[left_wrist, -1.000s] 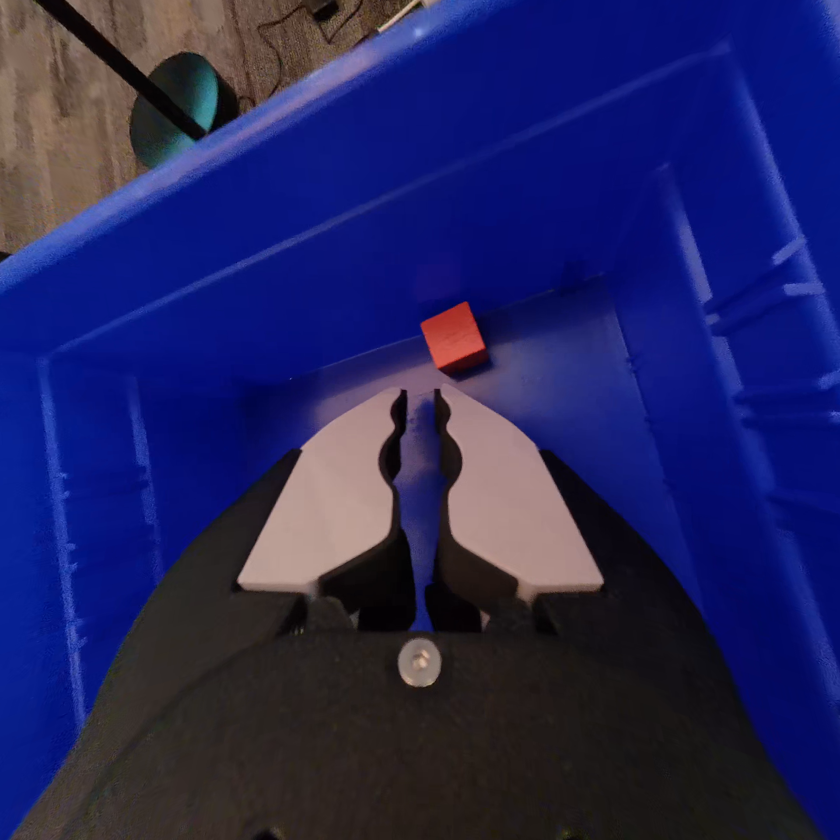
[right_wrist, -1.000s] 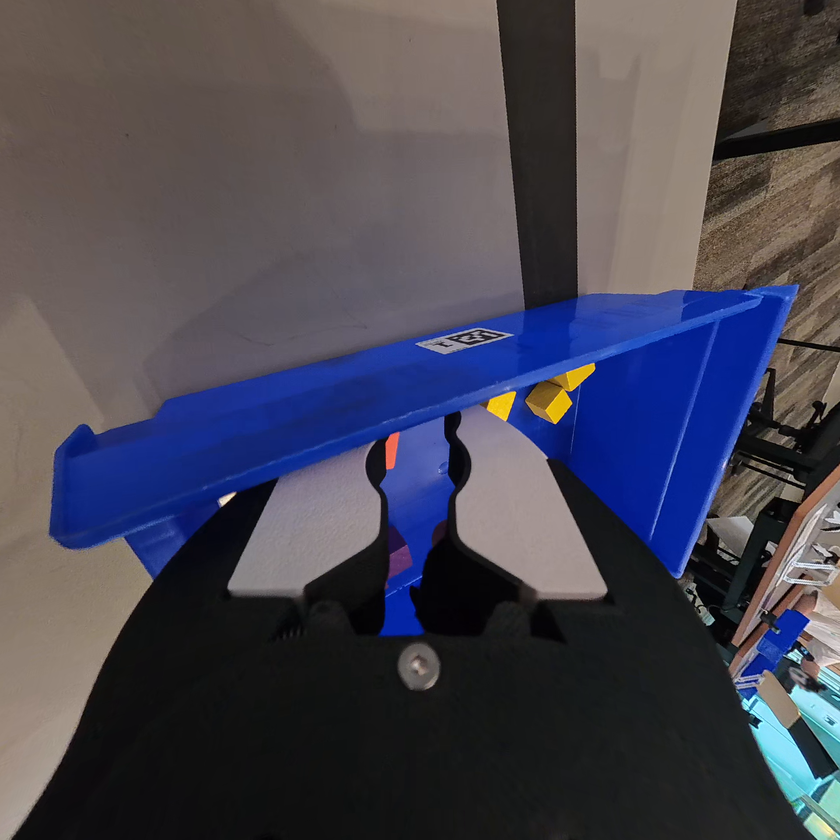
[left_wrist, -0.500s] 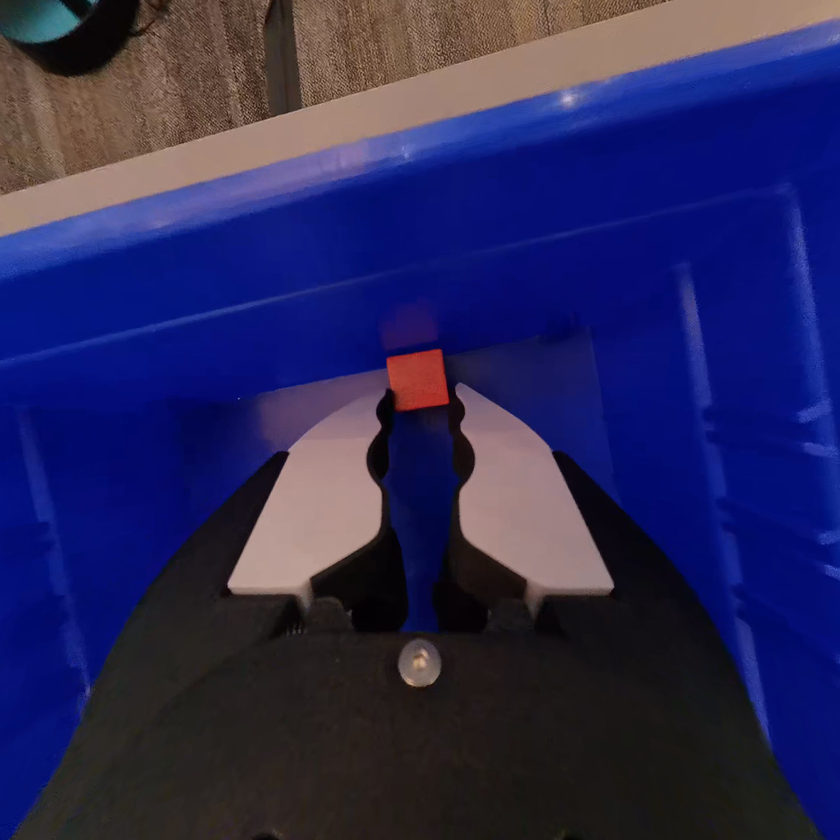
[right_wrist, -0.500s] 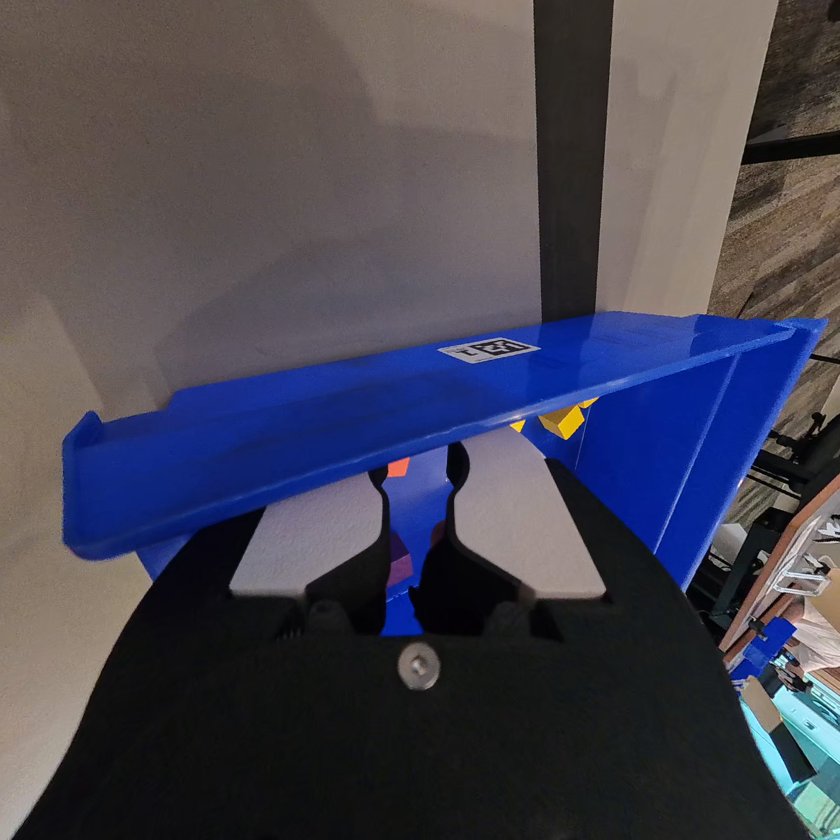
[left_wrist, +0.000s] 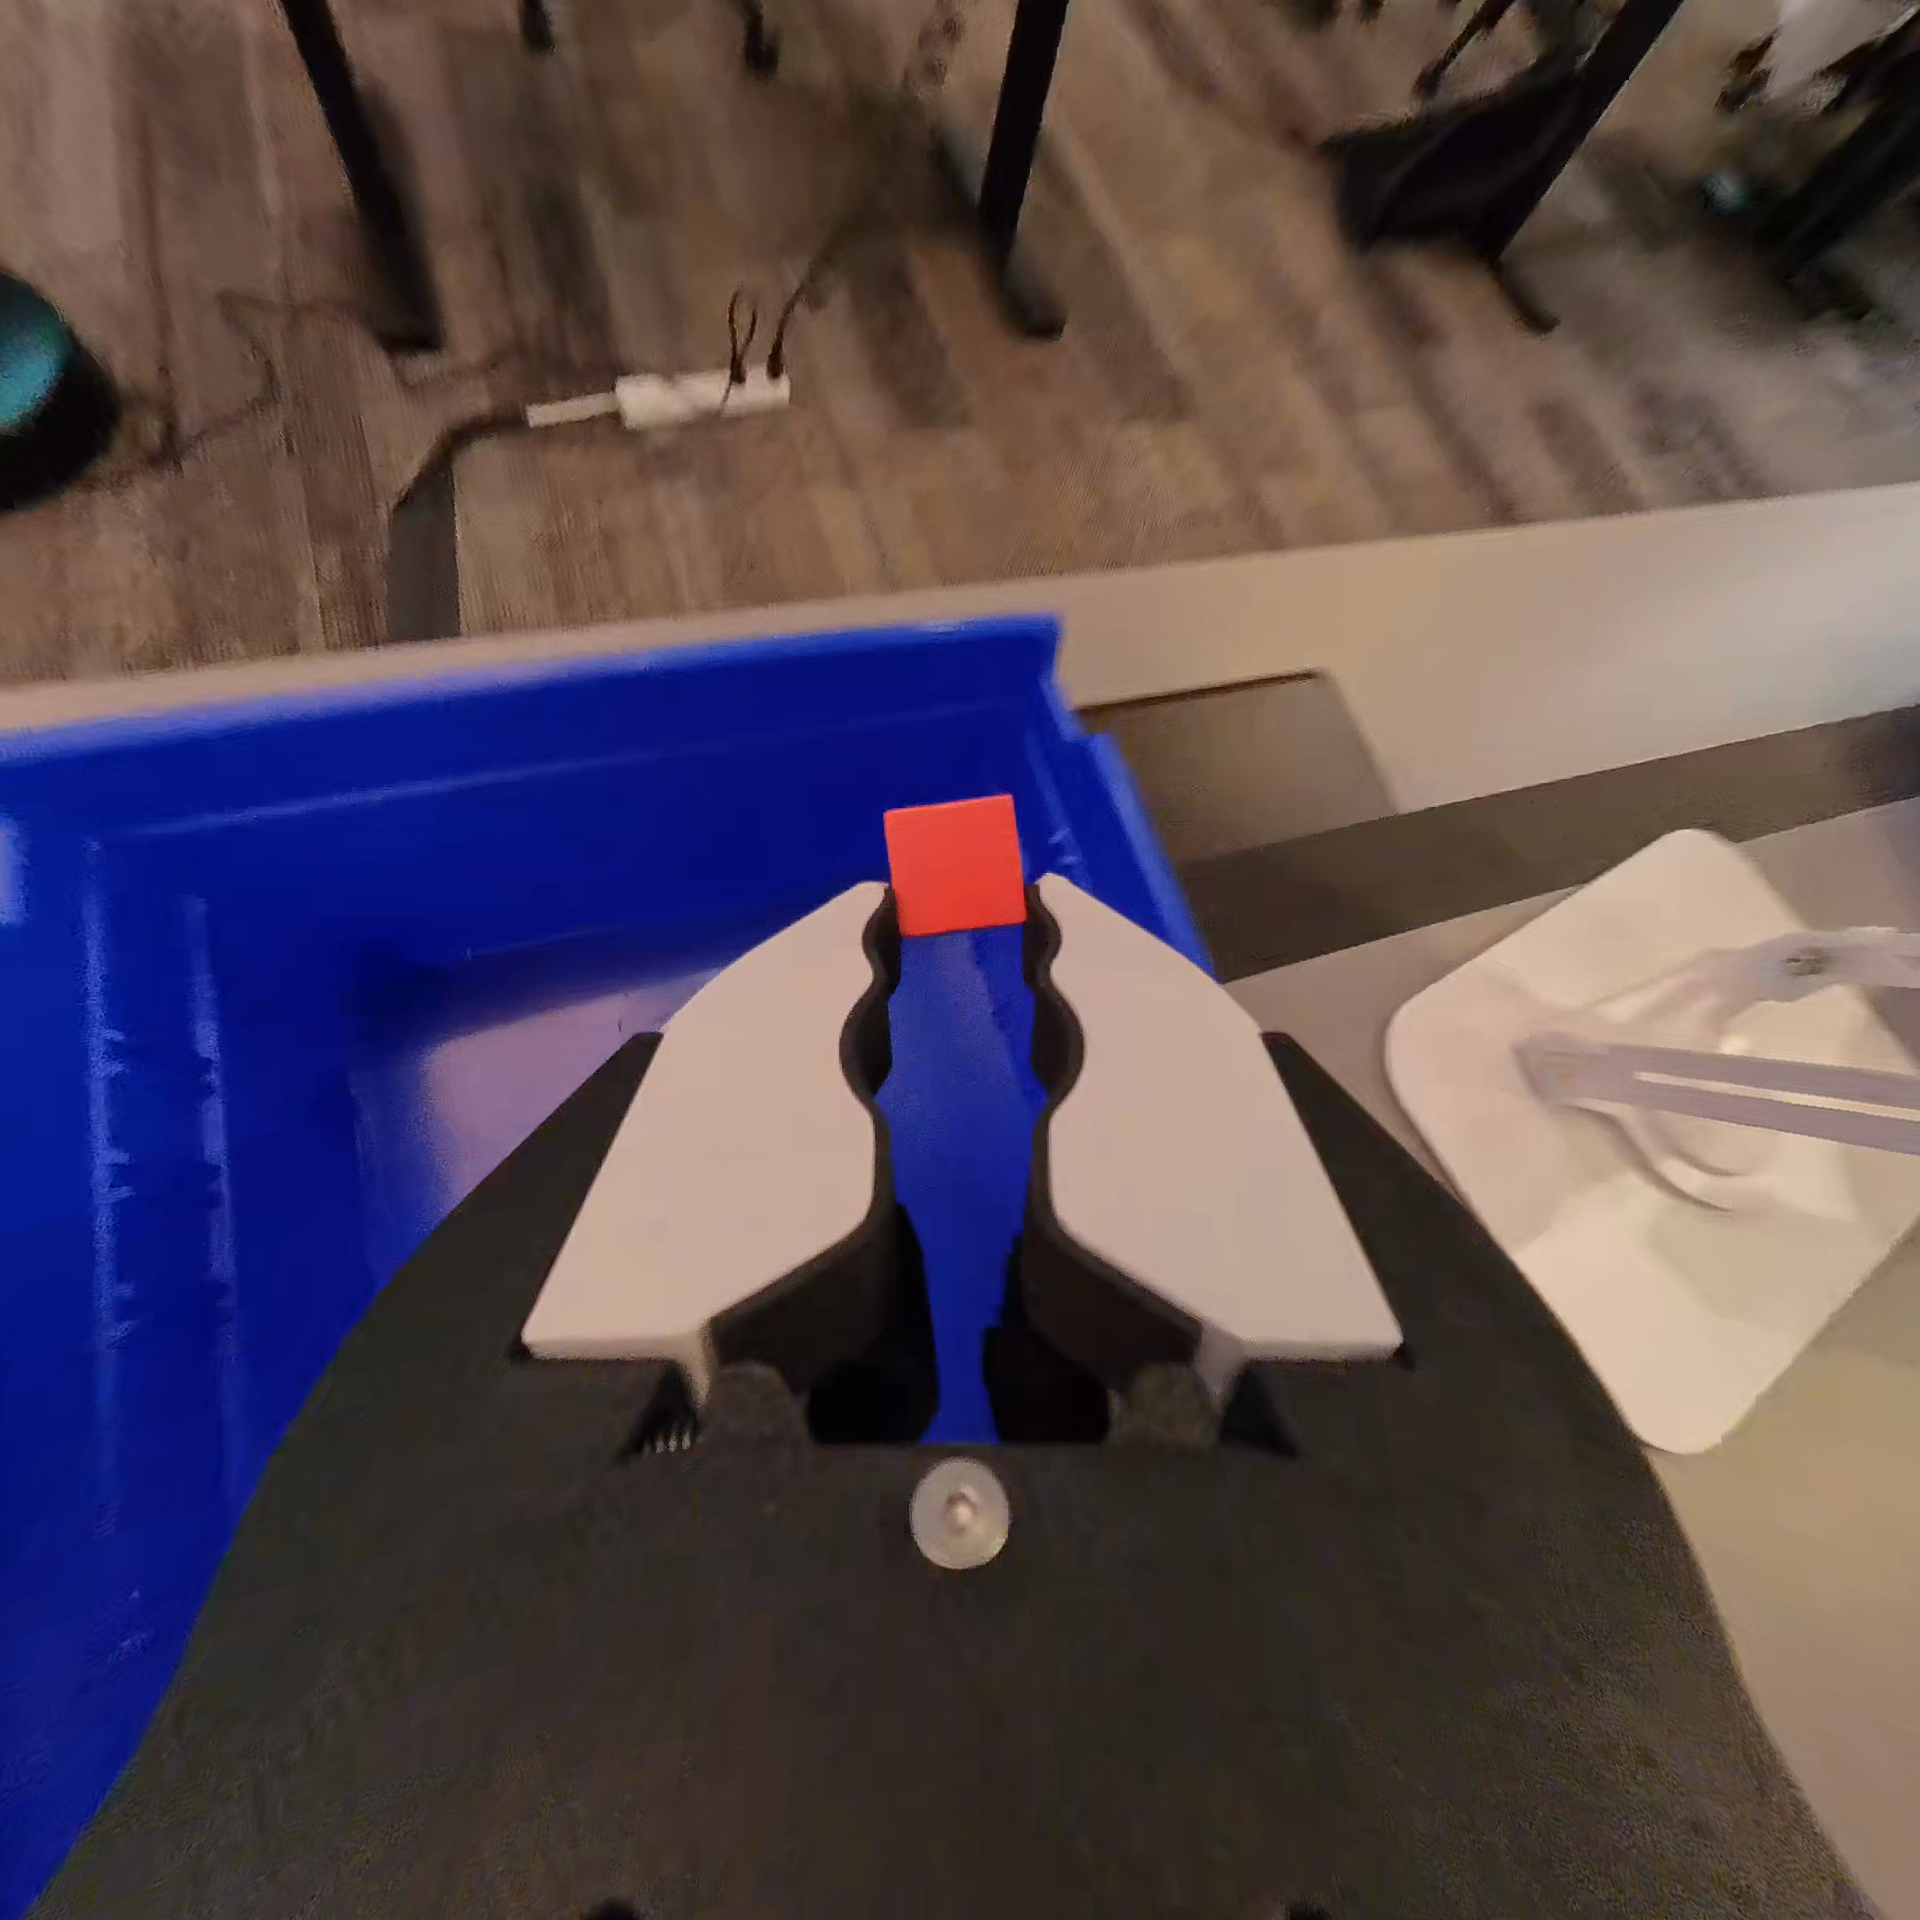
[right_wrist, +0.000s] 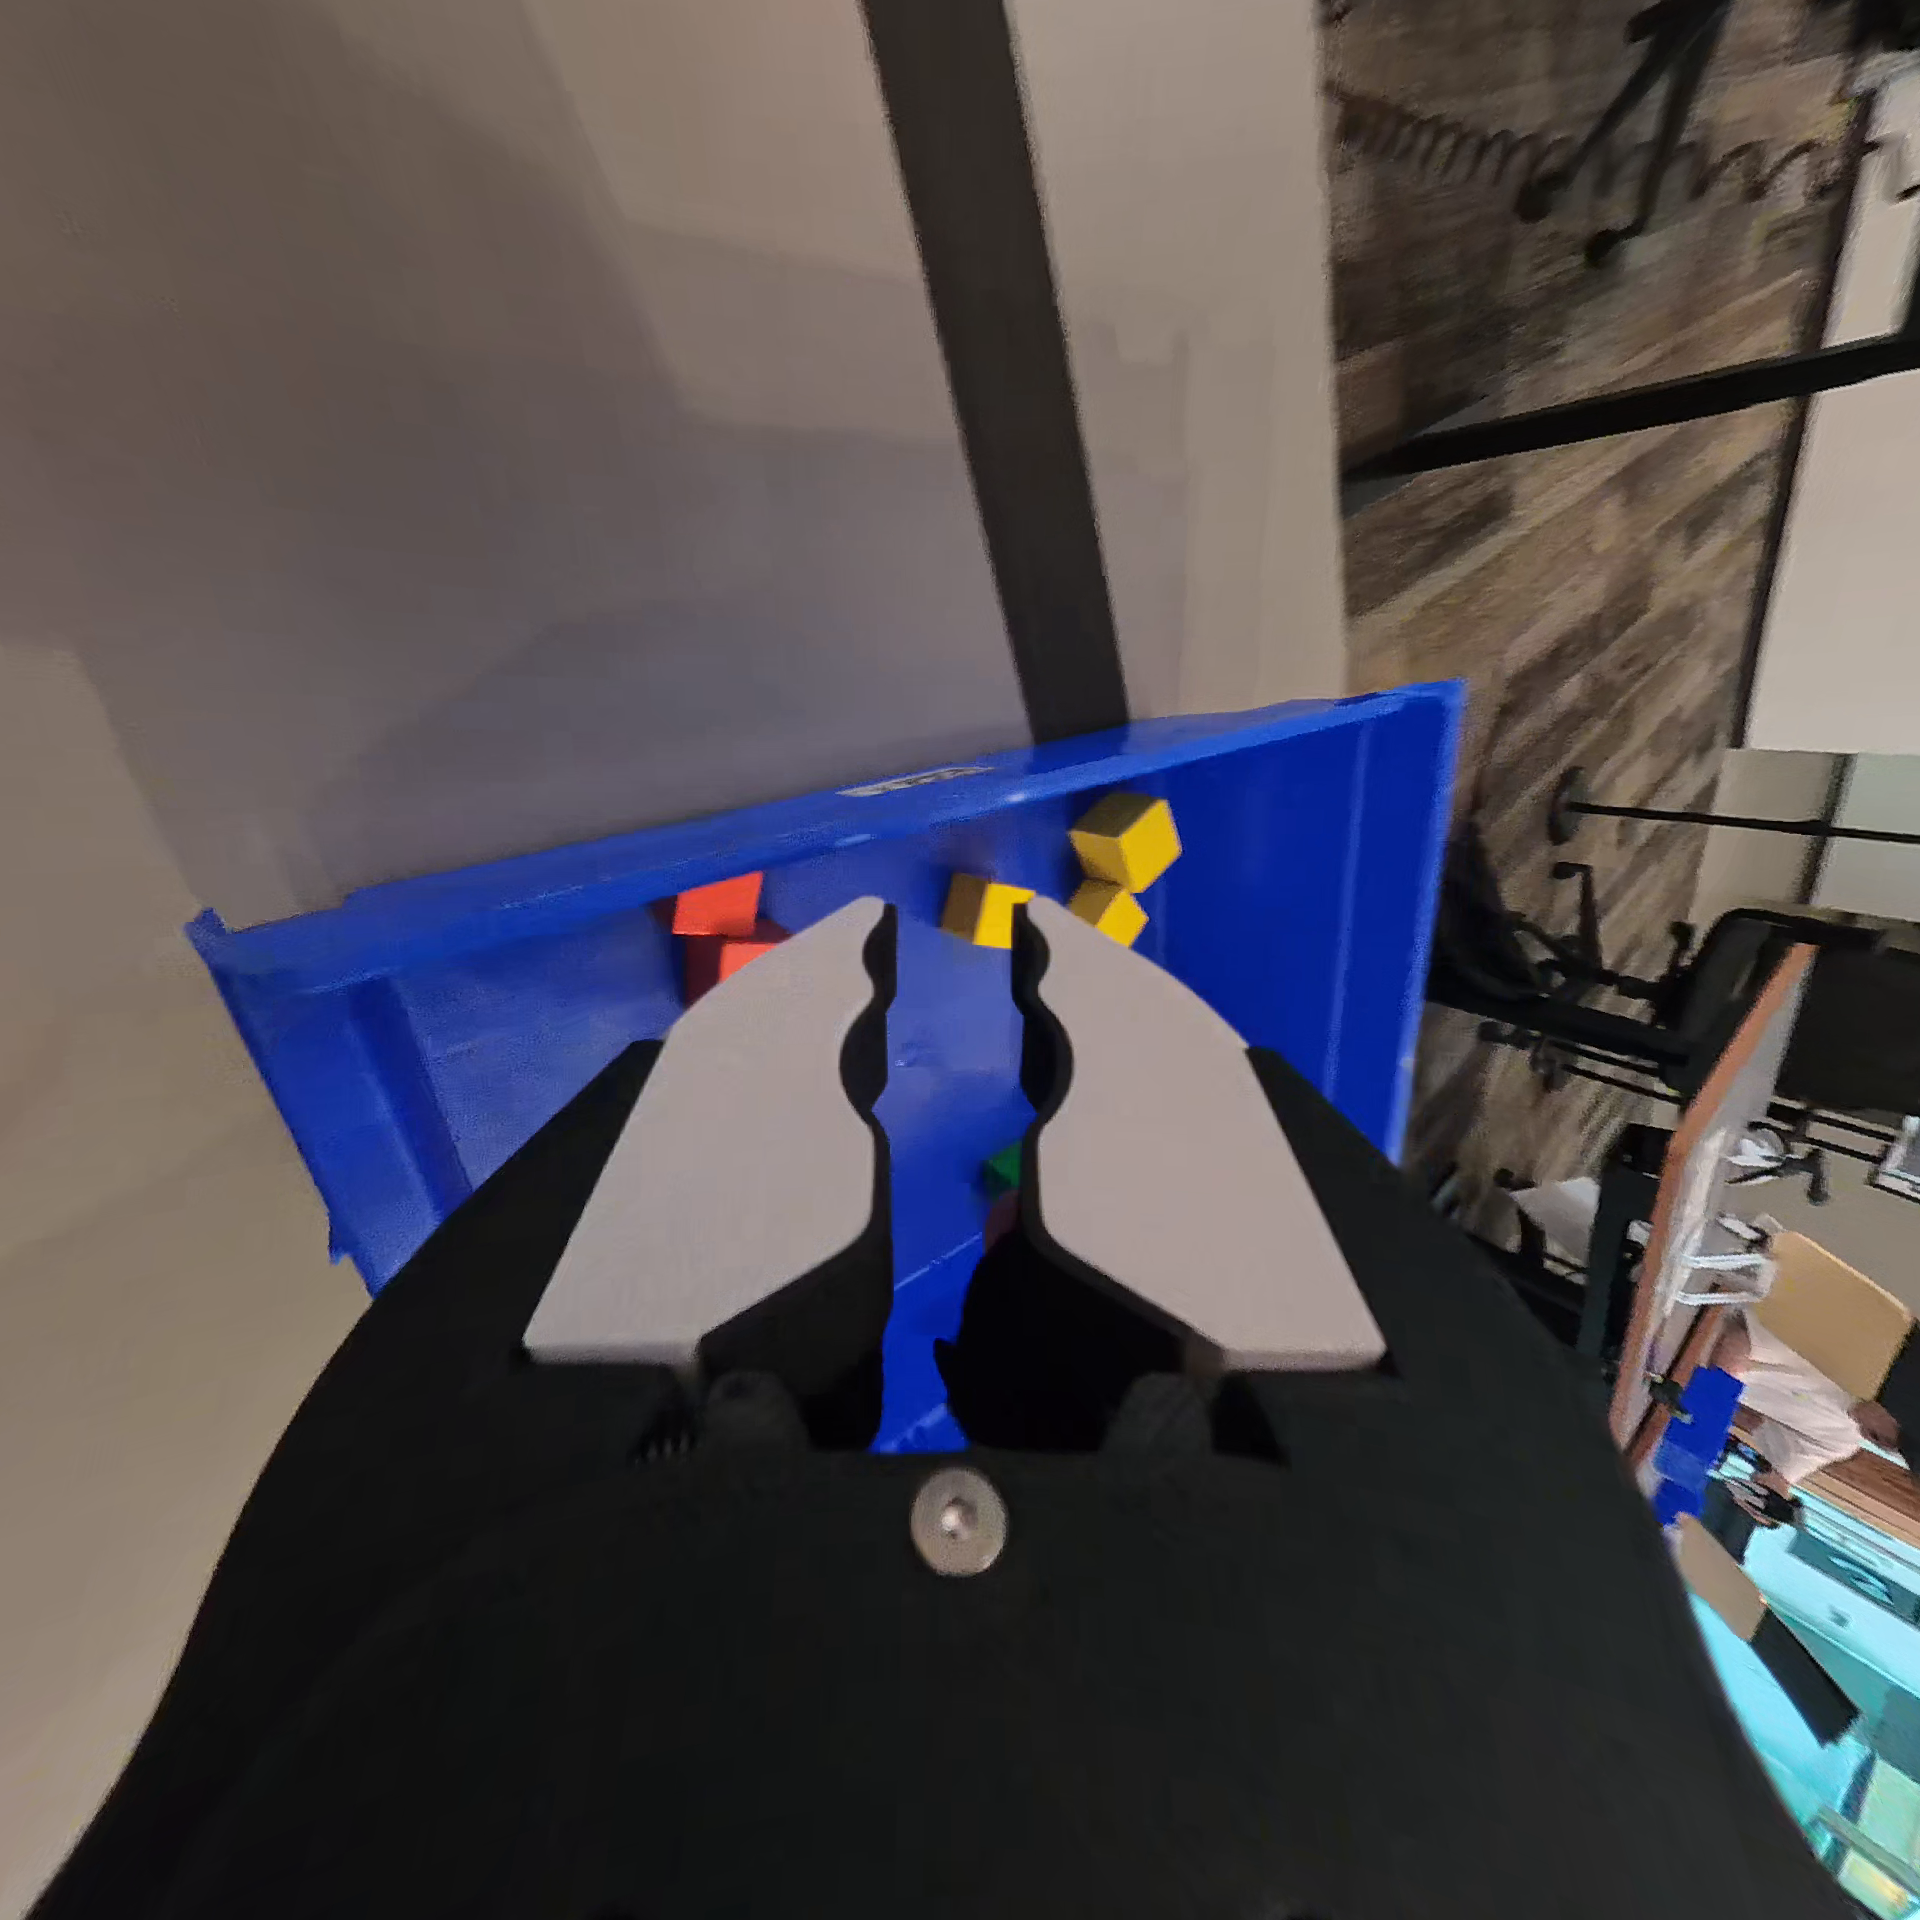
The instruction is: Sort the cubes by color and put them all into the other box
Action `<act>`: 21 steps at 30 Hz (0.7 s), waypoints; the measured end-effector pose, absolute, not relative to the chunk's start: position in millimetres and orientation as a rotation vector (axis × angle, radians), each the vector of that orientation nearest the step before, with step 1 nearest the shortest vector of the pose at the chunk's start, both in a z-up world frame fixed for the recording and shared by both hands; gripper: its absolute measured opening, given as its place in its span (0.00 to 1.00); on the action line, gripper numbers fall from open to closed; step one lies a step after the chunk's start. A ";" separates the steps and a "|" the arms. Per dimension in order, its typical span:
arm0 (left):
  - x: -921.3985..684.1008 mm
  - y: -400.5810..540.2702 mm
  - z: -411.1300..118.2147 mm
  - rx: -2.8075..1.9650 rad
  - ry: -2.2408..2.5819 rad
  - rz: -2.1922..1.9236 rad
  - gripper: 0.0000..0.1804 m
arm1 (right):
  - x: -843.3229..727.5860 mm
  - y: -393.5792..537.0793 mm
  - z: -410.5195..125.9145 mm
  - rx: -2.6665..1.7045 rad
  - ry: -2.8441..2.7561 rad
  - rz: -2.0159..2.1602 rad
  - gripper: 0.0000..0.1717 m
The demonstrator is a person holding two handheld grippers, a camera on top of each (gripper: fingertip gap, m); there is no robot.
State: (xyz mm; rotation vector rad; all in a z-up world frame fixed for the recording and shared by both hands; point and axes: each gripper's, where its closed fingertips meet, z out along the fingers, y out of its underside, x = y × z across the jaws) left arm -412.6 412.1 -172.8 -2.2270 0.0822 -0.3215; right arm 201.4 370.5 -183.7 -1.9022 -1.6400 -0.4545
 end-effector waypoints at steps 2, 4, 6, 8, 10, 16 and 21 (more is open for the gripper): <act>-402.9 401.2 -140.0 -2.141 0.110 -0.334 0.13 | 194.3 369.0 -161.7 -1.826 -1.598 -0.470 0.12; -385.1 387.6 -105.0 -2.046 0.142 -0.411 0.13 | 179.6 362.7 -138.8 -1.739 -1.563 -0.441 0.13; -361.5 371.2 -72.3 -1.950 0.191 -0.501 0.13 | 160.0 355.0 -112.6 -1.622 -1.521 -0.409 0.14; -336.0 354.5 -46.8 -1.884 0.260 -0.543 0.13 | 139.1 344.1 -86.7 -1.498 -1.481 -0.374 0.15; -303.7 336.7 -24.7 -1.821 0.342 -0.598 0.13 | 114.7 331.3 -60.4 -1.359 -1.428 -0.331 0.16; -157.6 284.8 6.0 -1.625 0.613 -0.994 0.12 | 36.0 277.9 -18.1 -0.994 -1.342 -0.165 0.22; -50.0 247.5 -14.0 -1.562 0.766 -1.321 0.12 | -1.7 245.0 -11.5 -0.829 -1.297 -0.067 0.24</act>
